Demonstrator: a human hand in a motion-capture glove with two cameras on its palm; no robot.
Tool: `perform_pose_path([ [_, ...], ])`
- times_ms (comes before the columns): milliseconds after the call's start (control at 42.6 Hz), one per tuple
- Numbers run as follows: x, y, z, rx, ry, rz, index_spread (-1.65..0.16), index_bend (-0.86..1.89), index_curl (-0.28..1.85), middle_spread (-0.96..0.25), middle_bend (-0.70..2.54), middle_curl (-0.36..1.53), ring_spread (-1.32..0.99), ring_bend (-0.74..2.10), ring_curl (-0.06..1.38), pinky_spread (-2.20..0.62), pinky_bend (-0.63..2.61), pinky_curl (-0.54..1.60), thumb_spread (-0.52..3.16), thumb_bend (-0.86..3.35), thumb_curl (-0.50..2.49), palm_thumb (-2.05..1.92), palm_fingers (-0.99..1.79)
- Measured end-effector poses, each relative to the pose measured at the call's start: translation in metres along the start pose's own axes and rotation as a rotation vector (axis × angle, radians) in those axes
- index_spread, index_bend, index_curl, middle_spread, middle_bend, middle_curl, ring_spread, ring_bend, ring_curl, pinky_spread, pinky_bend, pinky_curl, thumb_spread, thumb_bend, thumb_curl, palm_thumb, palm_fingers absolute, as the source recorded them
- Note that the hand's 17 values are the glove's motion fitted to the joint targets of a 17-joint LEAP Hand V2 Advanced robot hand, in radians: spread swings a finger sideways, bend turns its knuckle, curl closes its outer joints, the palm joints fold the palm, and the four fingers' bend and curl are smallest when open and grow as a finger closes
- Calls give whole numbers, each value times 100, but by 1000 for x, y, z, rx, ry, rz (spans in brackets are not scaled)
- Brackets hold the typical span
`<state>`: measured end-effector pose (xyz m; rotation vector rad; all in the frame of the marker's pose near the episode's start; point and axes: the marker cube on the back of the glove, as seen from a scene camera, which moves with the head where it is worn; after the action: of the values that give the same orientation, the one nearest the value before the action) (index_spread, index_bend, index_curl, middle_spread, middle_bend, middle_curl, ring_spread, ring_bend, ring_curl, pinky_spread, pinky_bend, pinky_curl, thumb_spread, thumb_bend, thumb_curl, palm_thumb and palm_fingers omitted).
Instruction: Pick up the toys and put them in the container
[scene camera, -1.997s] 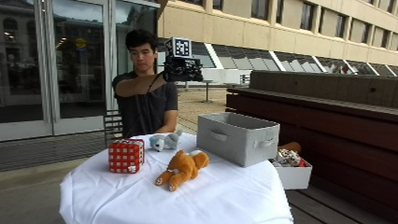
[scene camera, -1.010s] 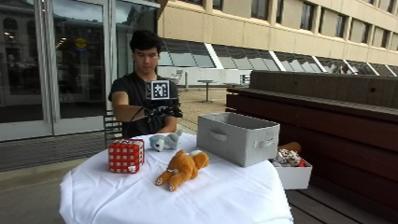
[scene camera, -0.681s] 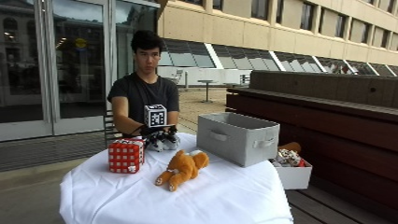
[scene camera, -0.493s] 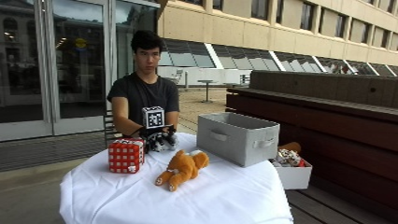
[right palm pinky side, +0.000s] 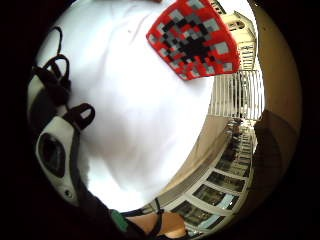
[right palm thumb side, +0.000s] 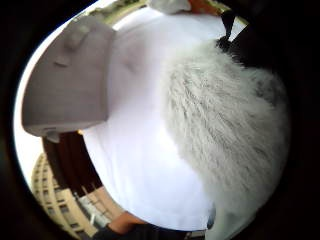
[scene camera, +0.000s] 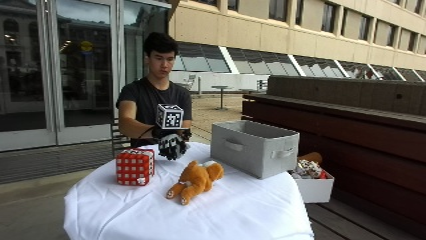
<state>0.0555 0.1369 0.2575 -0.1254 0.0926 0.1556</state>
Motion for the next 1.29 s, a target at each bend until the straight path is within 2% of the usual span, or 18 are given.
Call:
perform_pose_path([
  [47, -2, -9, -17, -33, -17, 12, -24, 66, 50, -20, 80, 29, -35, 96, 43, -44, 80, 27, 136, 70, 56, 107, 134],
  [94, -2, -10, -39, -91, -33, -53, -24, 59, 50, -22, 86, 32, -35, 100, 44, -46, 80, 28, 123, 62, 58, 102, 126],
  [164, -4, -19, -77, -70, -58, -67, -25, 51, 51, -24, 93, 35, -36, 106, 45, -45, 76, 28, 113, 52, 58, 90, 122],
  [188, -6, -26, -93, -44, -71, -54, -26, 43, 48, -26, 87, 34, -37, 108, 46, -45, 84, 30, 110, 44, 56, 79, 109],
  [258, -13, -46, -141, 32, -120, -31, -28, 35, 48, -30, 80, 33, -39, 108, 46, -46, 91, 32, 103, 39, 58, 74, 101],
  [423, -43, -84, -225, 121, -176, -80, -32, 21, 48, -36, 76, 34, -41, 107, 46, -46, 94, 35, 92, 34, 65, 71, 100],
  [611, -108, -99, -278, 209, -212, -147, -36, 15, 48, -40, 72, 35, -43, 106, 46, -46, 93, 35, 84, 32, 71, 71, 100],
  [775, -181, -94, -295, 226, -203, -254, -37, 11, 48, -42, 71, 37, -44, 107, 46, -46, 94, 36, 80, 31, 76, 71, 99],
  [987, -252, -82, -286, 234, -205, -346, -39, 11, 46, -44, 71, 40, -44, 108, 46, -46, 95, 37, 77, 29, 82, 70, 98],
  [1198, -272, -86, -269, 152, -215, -352, -40, 10, 44, -45, 68, 43, -44, 110, 47, -46, 98, 38, 76, 24, 86, 66, 94],
  [1222, -269, -90, -267, 145, -219, -358, -39, 1, 40, -44, 64, 41, -43, 113, 47, -46, 102, 39, 84, 16, 80, 54, 91],
  [1292, -261, -104, -260, 121, -239, -375, -38, 2, 36, -42, 63, 42, -42, 115, 47, -46, 104, 39, 94, 12, 76, 48, 90],
])
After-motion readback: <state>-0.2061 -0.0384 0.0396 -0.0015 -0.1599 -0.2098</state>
